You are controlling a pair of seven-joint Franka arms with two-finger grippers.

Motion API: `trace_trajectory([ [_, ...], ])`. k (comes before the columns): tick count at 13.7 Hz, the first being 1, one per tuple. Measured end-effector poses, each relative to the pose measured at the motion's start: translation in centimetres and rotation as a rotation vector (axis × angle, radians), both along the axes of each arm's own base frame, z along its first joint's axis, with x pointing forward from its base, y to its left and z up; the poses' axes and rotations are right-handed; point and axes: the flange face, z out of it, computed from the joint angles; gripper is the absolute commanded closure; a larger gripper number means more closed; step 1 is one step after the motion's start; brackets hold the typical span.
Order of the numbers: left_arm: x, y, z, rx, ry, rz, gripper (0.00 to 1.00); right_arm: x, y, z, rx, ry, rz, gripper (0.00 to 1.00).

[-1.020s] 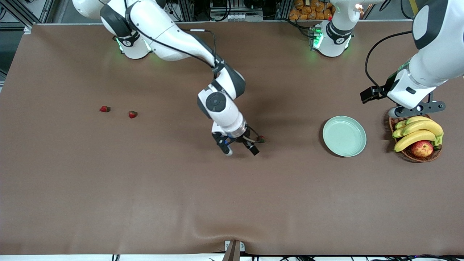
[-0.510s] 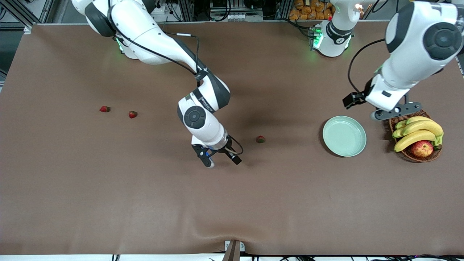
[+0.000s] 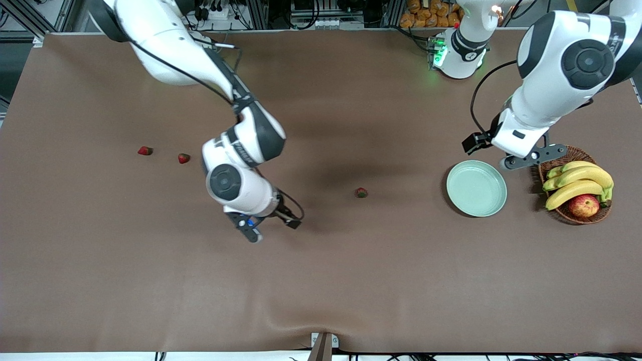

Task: Collect all strawberries into plate
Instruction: 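Reach the left gripper to the strawberry while the right gripper returns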

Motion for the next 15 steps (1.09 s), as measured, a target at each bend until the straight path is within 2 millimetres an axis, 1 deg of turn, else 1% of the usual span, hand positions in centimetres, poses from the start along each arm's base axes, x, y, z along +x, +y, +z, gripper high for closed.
trace_trajectory([
  [2, 0.1, -0.3, -0.5, -0.001, 0.003, -0.001, 0.00, -0.1, -3.7, 0.3, -0.004, 0.015, 0.069, 0.00],
  [4, 0.2, -0.5, -1.1, -0.003, -0.001, 0.011, 0.00, -1.0, -7.8, 0.3, -0.006, 0.045, 0.163, 0.00],
  [5, 0.1, -1.1, -1.6, -0.003, 0.000, 0.023, 0.00, -1.7, -9.7, 0.3, -0.008, 0.056, 0.207, 0.00],
  [6, 0.0, -2.1, -2.2, -0.002, 0.005, 0.043, 0.00, -2.5, -11.5, 0.2, -0.019, 0.064, 0.247, 0.00],
  [7, -0.1, -3.5, -3.0, -0.001, 0.009, 0.069, 0.00, -3.4, -13.3, 0.2, -0.036, 0.072, 0.285, 0.00],
  [9, -0.5, -7.2, -5.1, -0.005, 0.011, 0.111, 0.00, -5.4, -16.5, 0.6, -0.054, 0.085, 0.345, 0.00],
  [11, -0.7, -10.7, -6.9, -0.024, -0.004, 0.128, 0.00, -7.1, -19.1, 1.3, -0.054, 0.090, 0.405, 0.00],
  [13, -0.8, -13.6, -8.6, -0.054, -0.023, 0.101, 0.00, -8.5, -21.6, 1.7, -0.063, 0.094, 0.454, 0.00],
  [15, -0.8, -16.5, -10.3, -0.095, -0.050, 0.070, 0.00, -9.8, -24.0, 1.3, -0.085, 0.111, 0.505, 0.00],
])
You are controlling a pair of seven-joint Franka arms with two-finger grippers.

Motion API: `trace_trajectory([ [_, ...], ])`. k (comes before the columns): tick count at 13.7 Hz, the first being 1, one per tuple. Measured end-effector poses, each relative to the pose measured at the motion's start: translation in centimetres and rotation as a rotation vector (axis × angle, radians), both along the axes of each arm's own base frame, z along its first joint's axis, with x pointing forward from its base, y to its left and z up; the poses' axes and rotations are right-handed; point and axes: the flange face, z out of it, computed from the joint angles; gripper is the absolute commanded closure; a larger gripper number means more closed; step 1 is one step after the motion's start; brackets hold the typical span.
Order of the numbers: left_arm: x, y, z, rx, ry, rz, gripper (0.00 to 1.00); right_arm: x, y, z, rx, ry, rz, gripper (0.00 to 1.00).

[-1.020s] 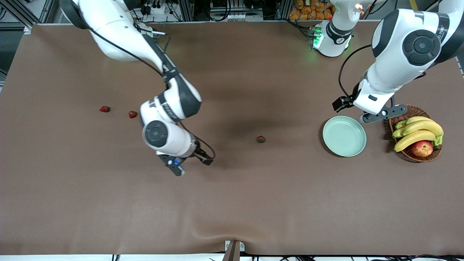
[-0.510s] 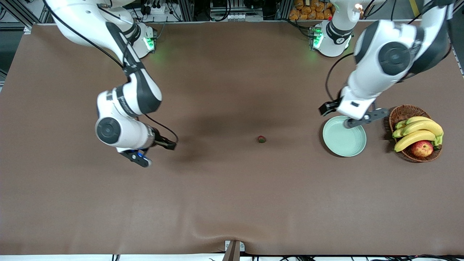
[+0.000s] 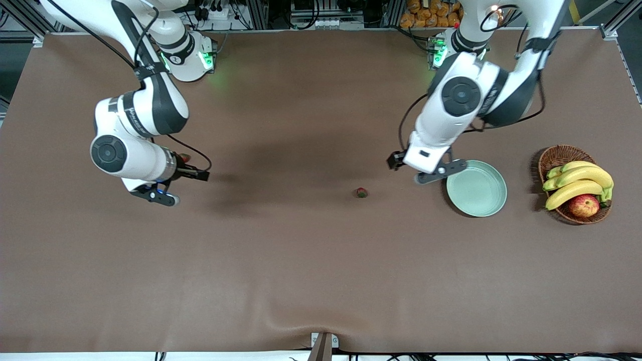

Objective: Collect all strawberries into plate

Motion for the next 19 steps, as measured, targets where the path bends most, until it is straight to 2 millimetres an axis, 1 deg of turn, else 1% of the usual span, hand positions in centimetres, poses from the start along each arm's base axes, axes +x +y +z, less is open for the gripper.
trace_trajectory([
  [1, 0.1, -1.0, -1.3, -0.017, -0.006, 0.001, 0.00, -0.6, -1.3, -0.5, -0.006, 0.004, 0.025, 0.00],
  [3, 0.7, -2.1, -4.3, -0.052, -0.015, 0.041, 0.00, -1.5, -4.3, -2.0, 0.013, -0.019, 0.072, 0.00],
  [5, 0.5, -3.7, -7.1, -0.074, -0.014, 0.056, 0.00, -2.7, -7.3, -4.1, 0.026, -0.043, 0.082, 0.00],
  [6, 0.3, -4.7, -8.4, -0.069, -0.028, 0.029, 0.00, -3.3, -8.1, -5.1, 0.030, -0.051, 0.085, 0.00],
  [7, 0.2, -5.3, -9.7, -0.050, -0.055, -0.004, 0.01, -3.9, -8.6, -6.0, 0.031, -0.053, 0.085, 0.00],
  [9, 0.7, -5.9, -11.6, -0.030, -0.087, -0.047, 0.04, -5.1, -8.7, -7.3, 0.032, -0.039, 0.086, 0.00],
  [10, 1.1, -6.1, -12.4, -0.027, -0.087, -0.059, 0.07, -5.6, -8.7, -7.9, 0.032, -0.037, 0.086, 0.04],
  [11, 1.2, -6.3, -13.0, -0.026, -0.085, -0.070, 0.15, -6.2, -8.8, -8.5, 0.032, -0.039, 0.086, 0.08],
  [12, 1.3, -6.8, -13.7, -0.021, -0.087, -0.087, 0.18, -6.8, -8.9, -9.1, 0.032, -0.041, 0.084, 0.12],
  [13, 1.5, -7.3, -14.4, -0.014, -0.091, -0.108, 0.18, -7.4, -9.1, -9.7, 0.032, -0.038, 0.081, 0.18],
  [14, 1.6, -8.0, -15.2, -0.012, -0.094, -0.126, 0.19, -7.9, -9.3, -10.2, 0.032, -0.032, 0.077, 0.19],
  [17, 1.1, -11.0, -17.5, -0.025, -0.078, -0.161, 0.24, -8.4, -9.6, -10.7, 0.032, -0.020, 0.073, 0.21],
  [18, 0.8, -11.6, -18.1, -0.026, -0.073, -0.168, 0.25, -8.5, -9.5, -10.8, 0.033, -0.016, 0.074, 0.21],
  [19, 0.8, -11.7, -18.2, -0.024, -0.073, -0.171, 0.25, -8.6, -9.5, -11.0, 0.033, -0.016, 0.074, 0.21],
])
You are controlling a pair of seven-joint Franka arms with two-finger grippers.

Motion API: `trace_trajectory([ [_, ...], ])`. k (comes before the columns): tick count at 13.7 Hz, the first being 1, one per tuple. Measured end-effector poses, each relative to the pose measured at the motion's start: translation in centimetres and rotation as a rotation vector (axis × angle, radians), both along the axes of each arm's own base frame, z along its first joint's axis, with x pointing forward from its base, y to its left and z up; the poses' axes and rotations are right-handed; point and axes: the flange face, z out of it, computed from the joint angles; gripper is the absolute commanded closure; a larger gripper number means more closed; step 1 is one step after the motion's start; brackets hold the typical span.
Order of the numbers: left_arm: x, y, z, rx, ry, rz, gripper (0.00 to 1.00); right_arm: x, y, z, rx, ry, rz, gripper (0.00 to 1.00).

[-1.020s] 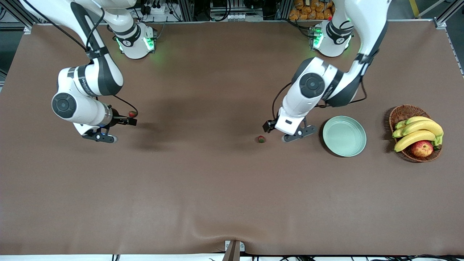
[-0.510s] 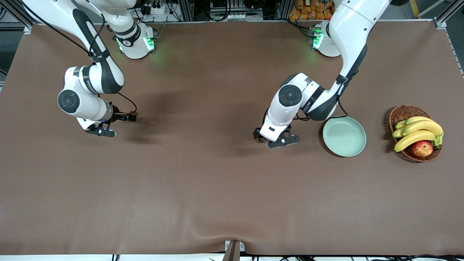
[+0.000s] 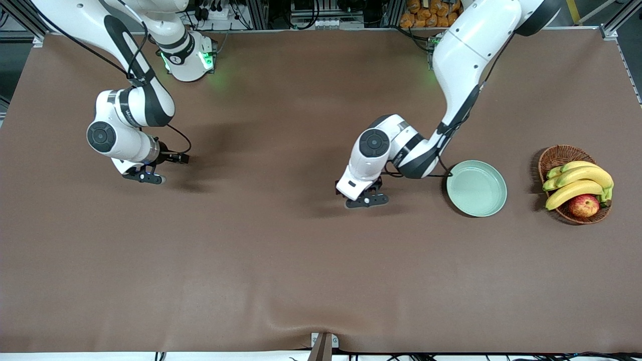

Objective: Collect all strawberries into plate

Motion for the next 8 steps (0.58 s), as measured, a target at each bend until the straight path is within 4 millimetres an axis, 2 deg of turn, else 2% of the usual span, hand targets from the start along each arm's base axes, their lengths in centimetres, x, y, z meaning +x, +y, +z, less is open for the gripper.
trace_trajectory([
  [4, 0.5, 0.7, -0.2, 0.016, -0.004, 0.003, 0.25, -0.8, 0.0, -2.2, 0.005, -0.019, -0.001, 0.25],
  [5, 0.5, 0.8, -0.3, 0.022, -0.005, 0.001, 0.25, -1.0, 0.1, -2.7, 0.006, -0.014, -0.001, 0.29],
  [6, 0.5, 0.9, -0.4, 0.028, -0.005, -0.003, 0.25, -1.1, 0.1, -3.0, 0.007, -0.010, 0.000, 0.36],
  [8, 0.3, 1.2, -0.9, 0.044, -0.002, -0.012, 0.25, -1.4, 0.1, -3.3, 0.008, -0.002, 0.001, 0.75],
])
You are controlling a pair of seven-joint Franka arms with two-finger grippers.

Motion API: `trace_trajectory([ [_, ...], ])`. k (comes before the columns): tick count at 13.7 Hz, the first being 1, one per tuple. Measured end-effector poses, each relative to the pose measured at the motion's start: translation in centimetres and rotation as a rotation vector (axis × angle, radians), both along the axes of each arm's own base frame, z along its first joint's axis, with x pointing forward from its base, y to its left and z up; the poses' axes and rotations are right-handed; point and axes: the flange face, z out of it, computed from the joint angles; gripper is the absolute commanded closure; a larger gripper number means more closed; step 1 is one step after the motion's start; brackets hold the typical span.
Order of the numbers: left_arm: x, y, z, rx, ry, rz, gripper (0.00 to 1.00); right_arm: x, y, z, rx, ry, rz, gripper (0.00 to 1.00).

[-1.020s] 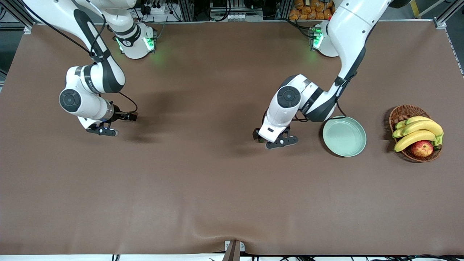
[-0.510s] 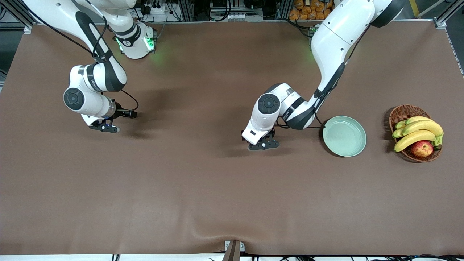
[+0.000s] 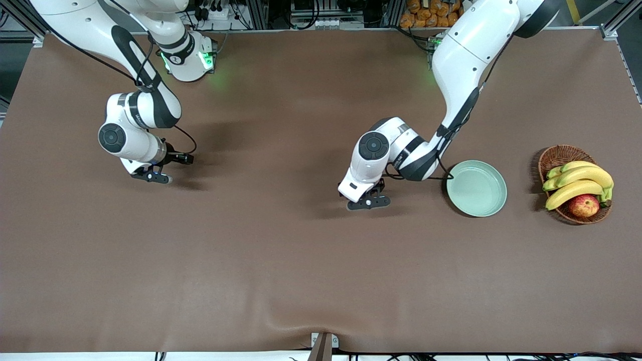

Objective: Collect all strawberries into plate

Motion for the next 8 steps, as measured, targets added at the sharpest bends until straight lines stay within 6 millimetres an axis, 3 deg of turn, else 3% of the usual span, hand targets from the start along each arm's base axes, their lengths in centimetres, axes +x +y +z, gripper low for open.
trace_trajectory([
  [2, -0.4, 0.2, -0.8, 0.012, 0.012, -0.006, 0.27, -0.4, 0.0, -0.3, 0.000, 0.010, 0.001, 1.00],
  [6, -0.6, 0.6, -1.2, 0.030, 0.027, -0.004, 0.57, -0.5, 0.0, -0.2, 0.000, 0.009, 0.001, 1.00],
  [8, -0.4, 0.6, -1.1, 0.033, 0.028, -0.005, 0.81, 0.1, 0.1, 0.1, 0.000, -0.004, 0.002, 1.00],
])
